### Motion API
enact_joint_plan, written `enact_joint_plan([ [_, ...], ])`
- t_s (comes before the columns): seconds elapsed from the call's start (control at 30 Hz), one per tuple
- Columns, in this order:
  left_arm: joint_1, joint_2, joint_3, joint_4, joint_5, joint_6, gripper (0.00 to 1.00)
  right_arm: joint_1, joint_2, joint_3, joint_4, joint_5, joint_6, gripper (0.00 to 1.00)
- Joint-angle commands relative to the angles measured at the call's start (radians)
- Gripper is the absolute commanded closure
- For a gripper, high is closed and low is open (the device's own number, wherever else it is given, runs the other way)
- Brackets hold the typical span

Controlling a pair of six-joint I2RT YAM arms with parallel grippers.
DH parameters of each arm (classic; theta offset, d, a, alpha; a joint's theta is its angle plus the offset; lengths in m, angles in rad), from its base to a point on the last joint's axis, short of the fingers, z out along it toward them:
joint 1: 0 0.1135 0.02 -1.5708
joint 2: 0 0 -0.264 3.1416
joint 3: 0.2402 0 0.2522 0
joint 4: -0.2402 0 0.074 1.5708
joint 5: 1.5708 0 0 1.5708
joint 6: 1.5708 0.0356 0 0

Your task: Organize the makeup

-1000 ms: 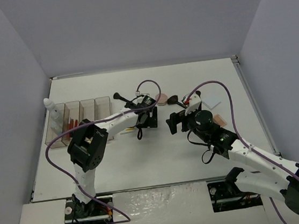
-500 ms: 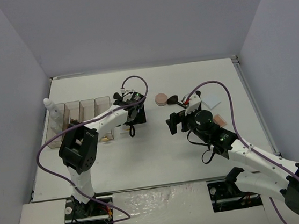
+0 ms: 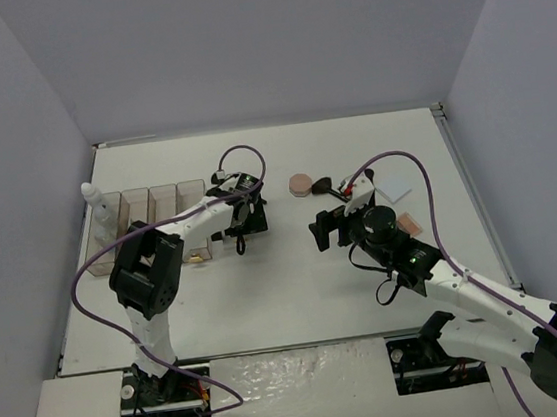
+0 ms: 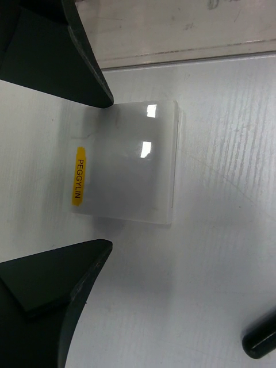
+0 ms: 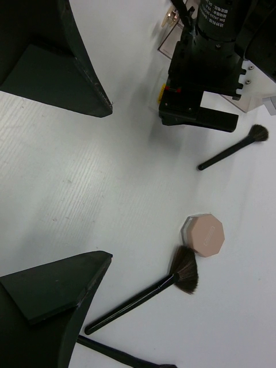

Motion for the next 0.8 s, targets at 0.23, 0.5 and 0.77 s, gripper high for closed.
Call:
enact_joint_plan([
  [0.23,0.035,-0.007,-0.055,0.080,0.068,-0.033,0.03,-0.002,-0.003,0.003,0.094,-0.008,0.004,0.00],
  [0.5,-0.034,0.013,-0.019,0.120,0.109,-0.043,0.03,-0.004,0.006,0.007,0.090,-0.011,0.004,0.00],
  [0.77,-0.049,-0.006,-0.014,0.098,0.056,-0.053,0.03,-0.004,0.010,0.004,0.093,-0.006,0.005,0.00],
])
